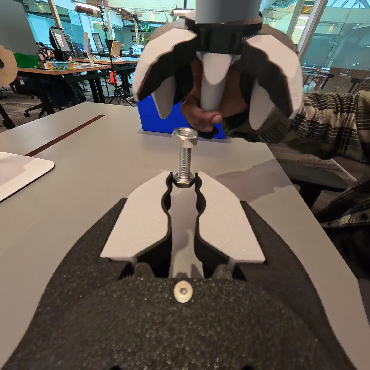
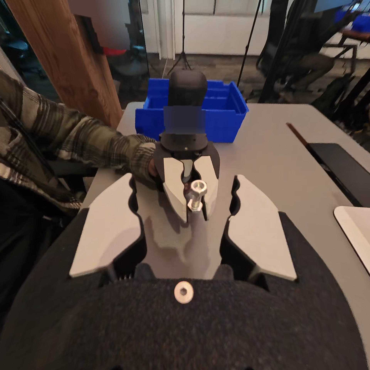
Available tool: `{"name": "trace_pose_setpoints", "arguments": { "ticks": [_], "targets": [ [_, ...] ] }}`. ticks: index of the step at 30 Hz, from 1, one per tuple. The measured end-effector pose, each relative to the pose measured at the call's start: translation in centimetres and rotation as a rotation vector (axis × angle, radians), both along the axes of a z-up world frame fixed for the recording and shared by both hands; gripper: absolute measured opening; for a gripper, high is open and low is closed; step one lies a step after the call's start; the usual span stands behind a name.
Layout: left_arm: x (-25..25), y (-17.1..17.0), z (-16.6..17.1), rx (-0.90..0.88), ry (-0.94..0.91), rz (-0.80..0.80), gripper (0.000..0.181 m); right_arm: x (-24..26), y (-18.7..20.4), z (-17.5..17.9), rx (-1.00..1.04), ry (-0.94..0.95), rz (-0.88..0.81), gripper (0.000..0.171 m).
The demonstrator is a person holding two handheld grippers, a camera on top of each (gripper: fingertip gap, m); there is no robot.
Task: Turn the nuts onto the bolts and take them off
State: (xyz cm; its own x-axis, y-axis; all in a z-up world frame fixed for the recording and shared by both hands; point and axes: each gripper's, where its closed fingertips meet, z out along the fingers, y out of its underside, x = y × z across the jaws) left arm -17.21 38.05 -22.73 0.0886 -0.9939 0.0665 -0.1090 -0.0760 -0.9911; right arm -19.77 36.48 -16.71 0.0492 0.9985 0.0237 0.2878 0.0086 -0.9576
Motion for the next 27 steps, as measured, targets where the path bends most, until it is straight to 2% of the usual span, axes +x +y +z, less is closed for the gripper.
{"name": "trace_pose_setpoints", "arguments": {
  "ticks": [6, 9, 11, 15, 20, 22, 27],
  "targets": [
    [0.1, -0.3, 0.0, 0.006, 0.003, -0.010, 0.021, 0.1, -0.2, -1.4, 0.077, -0.095, 0.003, 0.081],
    [0.2, -0.4, -0.1, 0.012, 0.012, -0.015, 0.021, 0.0, 0.0, -1.2, 0.110, -0.130, 0.022, 0.066],
    [0.3, -0.4, -0.3, 0.021, 0.022, -0.015, 0.021, 0.0, 0.0, -1.2, 0.112, -0.174, 0.054, 0.050],
    [0.4, -0.5, -0.6, 0.044, 0.049, -0.010, 0.021, 0.3, 0.5, -1.8, 0.129, -0.315, 0.084, 0.035],
    [0.5, -0.5, -0.9, 0.071, 0.077, 0.001, 0.021, 0.9, 1.0, -2.9, 0.125, -0.506, 0.116, 0.029],
    [0.5, -0.4, -0.9, 0.087, 0.087, 0.013, 0.021, 1.1, 0.8, -3.5, 0.112, -0.583, 0.139, 0.020],
    [0.5, 0.0, -1.0, 0.123, 0.106, 0.056, 0.021, 0.9, 0.9, -3.6, 0.059, -0.614, 0.100, 0.018]
  ]
}}
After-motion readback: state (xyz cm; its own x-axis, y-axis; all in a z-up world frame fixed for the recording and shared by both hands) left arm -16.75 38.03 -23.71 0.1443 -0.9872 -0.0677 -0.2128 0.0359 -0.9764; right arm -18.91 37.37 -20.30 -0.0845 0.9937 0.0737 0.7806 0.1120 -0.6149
